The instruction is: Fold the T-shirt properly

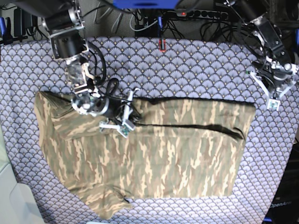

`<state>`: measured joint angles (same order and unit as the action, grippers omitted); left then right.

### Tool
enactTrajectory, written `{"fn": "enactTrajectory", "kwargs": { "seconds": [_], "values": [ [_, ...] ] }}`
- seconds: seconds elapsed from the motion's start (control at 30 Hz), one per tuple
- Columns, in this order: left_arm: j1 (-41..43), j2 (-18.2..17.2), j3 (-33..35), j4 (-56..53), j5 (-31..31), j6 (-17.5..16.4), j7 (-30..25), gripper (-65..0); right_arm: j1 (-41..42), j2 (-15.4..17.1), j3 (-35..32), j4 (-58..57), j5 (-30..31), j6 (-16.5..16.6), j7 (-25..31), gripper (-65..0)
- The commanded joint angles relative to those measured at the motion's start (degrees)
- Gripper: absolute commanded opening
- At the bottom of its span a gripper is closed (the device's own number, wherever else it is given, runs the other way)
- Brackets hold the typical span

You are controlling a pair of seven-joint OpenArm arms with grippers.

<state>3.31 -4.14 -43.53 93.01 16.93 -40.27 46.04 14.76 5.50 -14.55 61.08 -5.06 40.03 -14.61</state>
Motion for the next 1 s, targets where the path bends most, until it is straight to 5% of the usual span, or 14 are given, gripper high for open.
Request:
{"fn": "enactTrajectory", "kwargs": {
  "seconds": [0.0,0.2,0.37,0.53,0.77,0.97],
  "values": [
    [-0.37,-0.91,-0.12,1.19,-0.27,0.27,-0.90,-65.0,0.84,-0.09,0.08,-0.38,-2.02,-0.03,0.41,-64.7],
    [-0.37,-0.65,-2.93,1.10,-0.44,0.27,-1.16,-65.0,1.63,-1.58,1.05,-0.73,-11.16,-0.03,3.31,-64.7],
    [-0.37,-0.65,-3.20,0.66,-0.53,0.27,-1.34,-65.0,4.62,-1.41,1.93,-2.49,-12.39,-0.25,3.31,-64.7],
    [-0.37,-0.65,-3.20,0.83,-0.36,0.27,-1.25,-65.0,8.84,0.09,1.93,-7.85,-12.39,-7.02,4.72,-64.8],
    [-0.37,-0.65,-3.20,0.75,-0.27,0.27,-1.34,-65.0,7.43,1.32,1.84,-5.65,-12.39,-23.11,11.40,-65.0],
    [-0.37,-0.65,-3.20,0.66,-0.44,0.27,-1.43,-65.0,1.19,1.32,1.93,4.37,-12.39,-24.78,13.25,-65.0]
  ]
}}
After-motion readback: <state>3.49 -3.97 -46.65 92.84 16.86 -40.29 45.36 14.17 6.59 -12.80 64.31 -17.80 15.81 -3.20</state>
